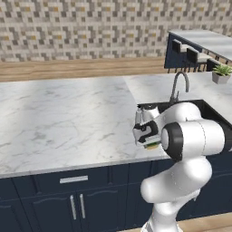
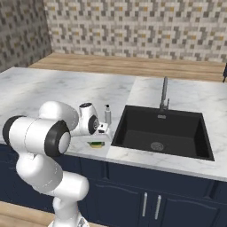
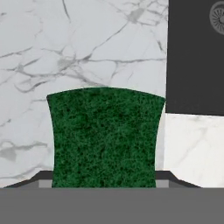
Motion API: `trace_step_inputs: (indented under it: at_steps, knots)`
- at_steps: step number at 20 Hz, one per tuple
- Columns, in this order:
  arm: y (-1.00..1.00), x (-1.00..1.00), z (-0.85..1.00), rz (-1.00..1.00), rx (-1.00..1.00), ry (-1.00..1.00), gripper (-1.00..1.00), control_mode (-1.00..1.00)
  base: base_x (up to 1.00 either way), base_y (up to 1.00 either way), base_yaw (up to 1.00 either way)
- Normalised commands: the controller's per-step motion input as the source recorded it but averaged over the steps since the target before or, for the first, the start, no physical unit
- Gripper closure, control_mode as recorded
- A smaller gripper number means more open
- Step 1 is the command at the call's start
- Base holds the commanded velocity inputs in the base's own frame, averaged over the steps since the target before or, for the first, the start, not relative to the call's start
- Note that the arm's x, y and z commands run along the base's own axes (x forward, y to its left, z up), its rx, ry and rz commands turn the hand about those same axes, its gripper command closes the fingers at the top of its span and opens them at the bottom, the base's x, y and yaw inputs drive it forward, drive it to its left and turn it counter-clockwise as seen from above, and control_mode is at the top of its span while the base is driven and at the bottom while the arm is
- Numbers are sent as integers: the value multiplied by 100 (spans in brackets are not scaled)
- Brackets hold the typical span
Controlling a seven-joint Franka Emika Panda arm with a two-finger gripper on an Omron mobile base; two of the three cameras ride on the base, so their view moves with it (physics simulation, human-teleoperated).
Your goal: Restock the sink supplies by placing the sponge and soap dispenser on the counter and next to the sink. Make sure the soap dispenser is upright.
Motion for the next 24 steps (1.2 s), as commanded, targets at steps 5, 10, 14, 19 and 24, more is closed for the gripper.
trace_step_inputs:
  at_steps: [5, 10, 14, 19, 24]
  knots:
    - [-19, 20, -30, 4, 0, -1, 100, -100, 0, 0, 0]
    - [0, 28, -20, 1, 0, -2, -100, -100, 0, 0, 0]
    - [0, 17, -9, 0, 0, -6, -100, -100, 0, 0, 0]
    - [0, -24, 24, 0, 0, -11, -100, -100, 0, 0, 0]
    - [0, -61, 82, -1, 0, -18, -100, -100, 0, 0, 0]
